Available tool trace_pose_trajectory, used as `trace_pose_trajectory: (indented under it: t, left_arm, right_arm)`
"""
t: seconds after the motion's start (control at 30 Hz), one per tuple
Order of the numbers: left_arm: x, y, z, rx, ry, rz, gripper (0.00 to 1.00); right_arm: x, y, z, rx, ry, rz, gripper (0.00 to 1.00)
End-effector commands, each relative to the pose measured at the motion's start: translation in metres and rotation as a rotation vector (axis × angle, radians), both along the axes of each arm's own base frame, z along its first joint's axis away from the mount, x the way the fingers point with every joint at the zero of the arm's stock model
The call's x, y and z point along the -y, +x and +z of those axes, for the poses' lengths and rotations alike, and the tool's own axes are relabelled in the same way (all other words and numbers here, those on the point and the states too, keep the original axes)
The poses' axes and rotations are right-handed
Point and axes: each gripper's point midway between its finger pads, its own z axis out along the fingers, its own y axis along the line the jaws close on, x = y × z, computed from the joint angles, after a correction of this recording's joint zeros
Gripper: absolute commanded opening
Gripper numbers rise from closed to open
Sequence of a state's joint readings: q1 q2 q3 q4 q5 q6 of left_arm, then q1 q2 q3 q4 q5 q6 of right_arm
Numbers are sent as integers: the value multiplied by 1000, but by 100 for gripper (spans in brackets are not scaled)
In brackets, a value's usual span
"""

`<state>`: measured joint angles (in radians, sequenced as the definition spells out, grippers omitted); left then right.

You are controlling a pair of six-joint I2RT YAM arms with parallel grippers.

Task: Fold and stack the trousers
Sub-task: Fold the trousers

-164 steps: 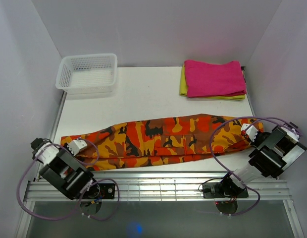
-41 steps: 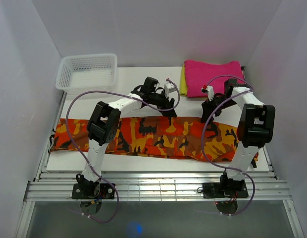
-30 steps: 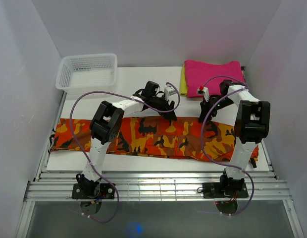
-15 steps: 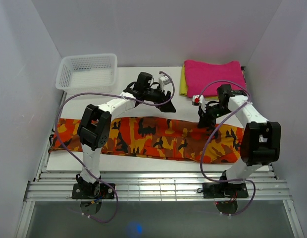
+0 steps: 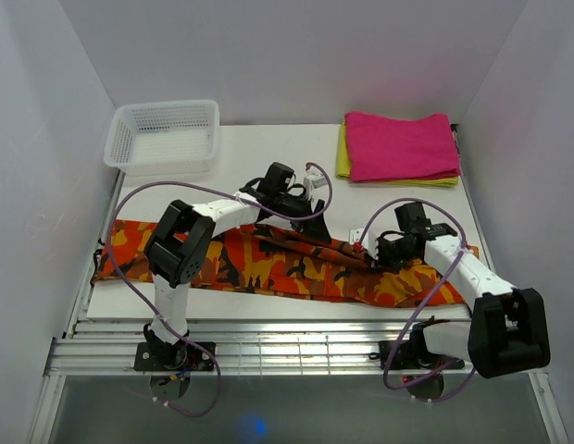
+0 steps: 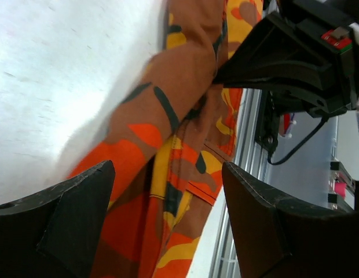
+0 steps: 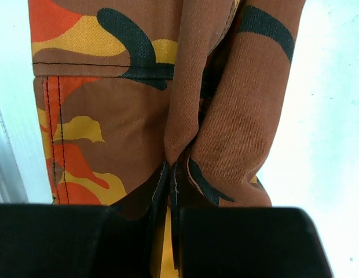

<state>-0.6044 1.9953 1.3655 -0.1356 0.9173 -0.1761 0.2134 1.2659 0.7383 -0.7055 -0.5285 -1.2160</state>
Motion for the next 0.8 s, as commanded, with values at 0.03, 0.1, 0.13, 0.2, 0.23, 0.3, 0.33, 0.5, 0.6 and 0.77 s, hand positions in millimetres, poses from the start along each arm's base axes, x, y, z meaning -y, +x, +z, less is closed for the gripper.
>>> trace_pose_trajectory:
  t: [0.03,0.1,0.13,0.2,0.23,0.3,0.33,0.5,0.6,0.77]
  left_arm:
    - [8,-28,30,-2,-42,-42,85]
    - [10,-36,31,-22,-44,-59,84]
    - [9,-41,29,-38,-41,-64,84]
    - [8,-47,39,-34,-66,-66,84]
    - [6,-53,35,-44,-64,-63,85]
    - [6,-58,35,-52,-59,-66,86]
    - [5,-59,34,-60,-51,-64,86]
    - [-3,-64,32,-40,-26,-44,86]
    - [-9,-62,20,-41,28,-10,87]
    - [-15,-47,-4,4,116,77,91]
  right_arm:
    - [3,10,-2,136,-31,-1,8]
    - [3,8,-5,126,-41,-4,8]
    - [4,9,-6,122,-45,-19,8]
    - [4,10,-7,117,-46,-25,8]
    - [4,12,-6,120,-42,-37,8]
    - [2,13,-5,124,-36,-38,8]
    - [2,15,-4,128,-34,-41,8]
    - [2,17,-2,132,-37,-48,8]
    - [1,17,0,143,-29,-37,8]
    - [-2,13,4,168,-7,-13,8]
